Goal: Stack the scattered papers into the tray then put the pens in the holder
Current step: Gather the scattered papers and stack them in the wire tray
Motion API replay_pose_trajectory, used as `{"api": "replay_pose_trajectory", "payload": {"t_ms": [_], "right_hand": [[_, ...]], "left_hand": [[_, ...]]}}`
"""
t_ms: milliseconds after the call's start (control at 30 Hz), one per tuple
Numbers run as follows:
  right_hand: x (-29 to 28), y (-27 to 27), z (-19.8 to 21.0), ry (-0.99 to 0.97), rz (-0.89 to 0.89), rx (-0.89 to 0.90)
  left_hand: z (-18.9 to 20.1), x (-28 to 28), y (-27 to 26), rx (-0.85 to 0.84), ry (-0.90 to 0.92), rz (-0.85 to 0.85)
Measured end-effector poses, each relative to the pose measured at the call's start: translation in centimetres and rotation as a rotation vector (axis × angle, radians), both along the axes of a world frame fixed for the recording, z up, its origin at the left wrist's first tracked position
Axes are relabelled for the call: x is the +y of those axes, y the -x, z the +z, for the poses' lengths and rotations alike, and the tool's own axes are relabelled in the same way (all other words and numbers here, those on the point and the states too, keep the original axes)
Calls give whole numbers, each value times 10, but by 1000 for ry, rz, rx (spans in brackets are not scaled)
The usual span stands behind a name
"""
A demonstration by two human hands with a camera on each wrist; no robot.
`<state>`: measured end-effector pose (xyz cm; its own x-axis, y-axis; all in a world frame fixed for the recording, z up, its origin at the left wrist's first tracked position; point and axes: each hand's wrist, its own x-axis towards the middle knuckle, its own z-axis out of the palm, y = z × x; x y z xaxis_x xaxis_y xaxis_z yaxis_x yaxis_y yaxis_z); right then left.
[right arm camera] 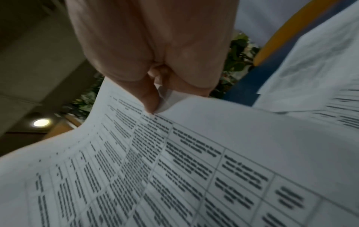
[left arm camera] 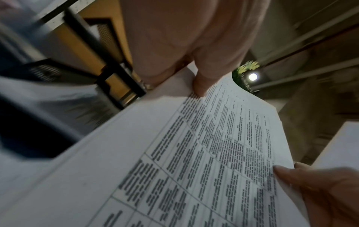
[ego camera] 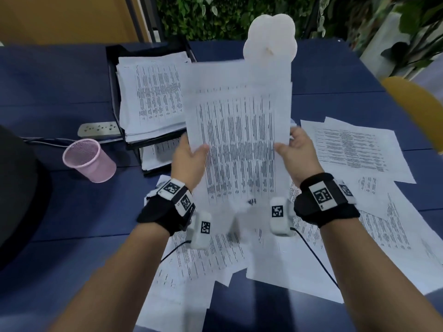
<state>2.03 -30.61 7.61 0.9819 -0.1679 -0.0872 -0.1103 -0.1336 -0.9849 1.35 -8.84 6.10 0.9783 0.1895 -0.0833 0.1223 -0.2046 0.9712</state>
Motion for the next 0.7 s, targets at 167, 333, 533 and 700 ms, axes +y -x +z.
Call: {"api": "replay_pose_trajectory", "payload": {"t_ms": [167, 333, 533, 700], "right_hand": [[18, 2, 44, 12, -23, -300], [28, 3, 33, -3, 3, -236], [23, 5, 2, -29, -42, -82], [32, 6, -1, -87, 26, -40]], "left_hand": [[46, 9, -7, -278, 53, 33], [33, 19, -7, -237, 65, 25], [11, 28, -1, -106, 140, 31], [0, 26, 3, -52, 170, -48]]}}
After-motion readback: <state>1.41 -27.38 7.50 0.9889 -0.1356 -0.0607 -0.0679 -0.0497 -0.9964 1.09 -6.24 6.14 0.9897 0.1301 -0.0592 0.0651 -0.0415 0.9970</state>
